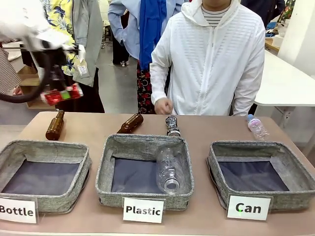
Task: Sort the can waste into the basket.
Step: Pick up the can waste from the table and place it in the right Fabric basket.
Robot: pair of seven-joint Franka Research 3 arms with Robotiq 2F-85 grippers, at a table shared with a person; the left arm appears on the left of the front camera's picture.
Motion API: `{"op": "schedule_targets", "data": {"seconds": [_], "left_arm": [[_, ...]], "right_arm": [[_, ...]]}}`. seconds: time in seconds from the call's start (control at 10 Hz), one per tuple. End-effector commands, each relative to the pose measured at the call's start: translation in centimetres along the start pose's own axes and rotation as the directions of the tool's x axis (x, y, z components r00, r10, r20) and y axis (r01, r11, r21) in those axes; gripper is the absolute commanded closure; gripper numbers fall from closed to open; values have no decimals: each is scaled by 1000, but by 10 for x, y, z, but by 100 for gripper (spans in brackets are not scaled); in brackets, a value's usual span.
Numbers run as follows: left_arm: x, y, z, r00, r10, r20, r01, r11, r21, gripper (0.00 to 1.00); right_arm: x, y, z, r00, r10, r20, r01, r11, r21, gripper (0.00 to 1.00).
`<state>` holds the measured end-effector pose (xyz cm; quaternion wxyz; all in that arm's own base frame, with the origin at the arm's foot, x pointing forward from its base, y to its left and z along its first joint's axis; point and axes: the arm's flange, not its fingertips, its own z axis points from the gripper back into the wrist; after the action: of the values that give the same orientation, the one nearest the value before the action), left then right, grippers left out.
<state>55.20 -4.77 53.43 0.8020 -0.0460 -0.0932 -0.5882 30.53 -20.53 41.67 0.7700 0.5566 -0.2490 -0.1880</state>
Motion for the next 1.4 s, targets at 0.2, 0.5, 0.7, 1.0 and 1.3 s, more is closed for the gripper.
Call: {"op": "schedule_targets", "data": {"seconds": [0.2,0.5,0.7,1.0,1.3], "left_arm": [[-101,-94,31,946,-311,93,317,947,-57,100],[-113,-98,40,948,-305,94,312,948,-62,100],[-113,-98,40,948,-305,94,312,948,-62,100],[-93,-114,33,952,-262,160,264,964,5,77],[-10,-169,56,918,-354,178,338,934,116,77]], "right_arm": [[2,-1,-2,1000,25,18,-25,999,25,0],[2,-1,-2,1000,25,18,-25,999,25,0],[2,-1,-2,1000,25,18,-25,999,25,0],[2,-1,-2,1000,25,18,-25,999,25,0],[2,-1,-2,1000,25,18,-25,999,25,0]]}}
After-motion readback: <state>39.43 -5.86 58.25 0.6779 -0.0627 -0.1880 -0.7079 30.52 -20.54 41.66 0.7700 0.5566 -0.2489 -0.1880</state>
